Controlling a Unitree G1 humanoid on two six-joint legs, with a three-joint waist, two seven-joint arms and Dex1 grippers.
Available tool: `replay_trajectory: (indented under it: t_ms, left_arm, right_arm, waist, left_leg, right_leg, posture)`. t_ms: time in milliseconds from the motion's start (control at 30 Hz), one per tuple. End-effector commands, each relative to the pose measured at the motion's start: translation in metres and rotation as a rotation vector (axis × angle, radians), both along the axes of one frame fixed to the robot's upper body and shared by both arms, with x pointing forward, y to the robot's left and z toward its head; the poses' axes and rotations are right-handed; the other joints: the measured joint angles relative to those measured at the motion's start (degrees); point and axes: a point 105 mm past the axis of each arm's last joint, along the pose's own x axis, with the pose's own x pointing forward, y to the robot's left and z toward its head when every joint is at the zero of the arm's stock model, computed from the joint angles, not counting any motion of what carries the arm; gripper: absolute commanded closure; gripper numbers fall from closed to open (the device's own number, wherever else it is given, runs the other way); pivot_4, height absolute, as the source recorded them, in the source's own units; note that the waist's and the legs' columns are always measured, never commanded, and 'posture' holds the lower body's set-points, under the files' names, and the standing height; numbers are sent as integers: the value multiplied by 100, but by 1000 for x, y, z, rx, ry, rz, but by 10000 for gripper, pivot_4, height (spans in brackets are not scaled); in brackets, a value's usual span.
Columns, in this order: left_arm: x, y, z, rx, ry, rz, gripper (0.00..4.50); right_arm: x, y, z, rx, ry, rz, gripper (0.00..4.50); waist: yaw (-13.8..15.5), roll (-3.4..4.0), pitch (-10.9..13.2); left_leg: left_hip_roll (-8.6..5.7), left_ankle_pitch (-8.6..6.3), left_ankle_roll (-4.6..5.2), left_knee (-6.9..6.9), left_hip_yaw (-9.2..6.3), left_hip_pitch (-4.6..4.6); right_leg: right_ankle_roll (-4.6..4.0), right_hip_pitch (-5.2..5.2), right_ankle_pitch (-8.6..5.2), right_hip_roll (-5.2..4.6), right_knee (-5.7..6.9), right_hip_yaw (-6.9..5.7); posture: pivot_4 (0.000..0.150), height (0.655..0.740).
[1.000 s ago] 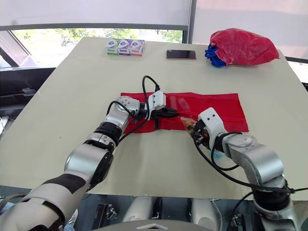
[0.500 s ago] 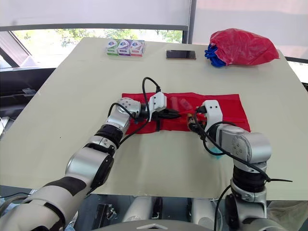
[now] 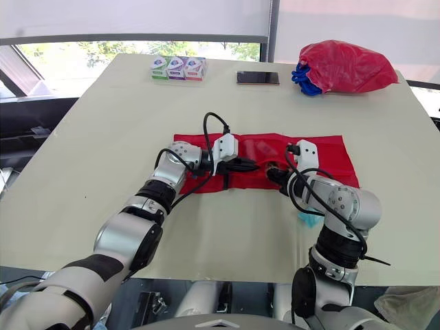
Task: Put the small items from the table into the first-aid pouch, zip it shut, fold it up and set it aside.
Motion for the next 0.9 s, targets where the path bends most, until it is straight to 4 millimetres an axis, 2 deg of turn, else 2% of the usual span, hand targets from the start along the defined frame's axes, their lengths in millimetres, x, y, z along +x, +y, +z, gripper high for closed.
replay_trajectory:
  t_ms: [33,133,267,400,633,900]
  left_arm:
    - [-1,-8,16,-57,-39,-24,45000]
    - [0,-9,19,-78,-37,-18,45000]
    - [-5,-3,8,-43,-28,-35,45000]
    - [-9,2,0,-8,-26,-45,45000]
    - [-13,-2,-1,-10,-20,-68,45000]
    - [-13,-3,1,-14,-21,-71,45000]
  right_arm:
    - [-3,6,-1,-3,0,32,37867]
    - [-2,1,-3,24,18,-1,37867]
    - [6,-7,4,72,11,-65,37867]
    - [10,-7,11,95,-2,-79,37867]
    - [28,16,23,172,-38,-80,37867]
    - [30,41,21,195,-61,-47,37867]
  waist:
    - [-2,1,-1]
    - [-1,2,-1]
    - [-7,4,-3]
    - [-10,7,-3]
    - [-16,10,-2]
    - [-87,11,-2]
  left_leg:
    - [0,0,0,-1,0,0]
    - [0,0,0,-1,0,1]
    - [1,0,0,-1,0,2]
    - [1,0,0,-1,0,3]
    - [0,0,0,-3,1,3]
    - [0,0,0,-4,1,3]
  right_leg:
    - [0,0,0,0,0,0]
    - [0,1,0,0,0,1]
    - [0,0,0,0,2,1]
    - [0,0,0,0,2,2]
    - [0,0,0,-1,1,3]
    - [0,0,0,-1,1,4]
  posture:
    - [1500,7400]
    - [1500,7400]
    - [1500,7400]
    - [1500,7400]
    - [1500,7400]
    - [1500,7400]
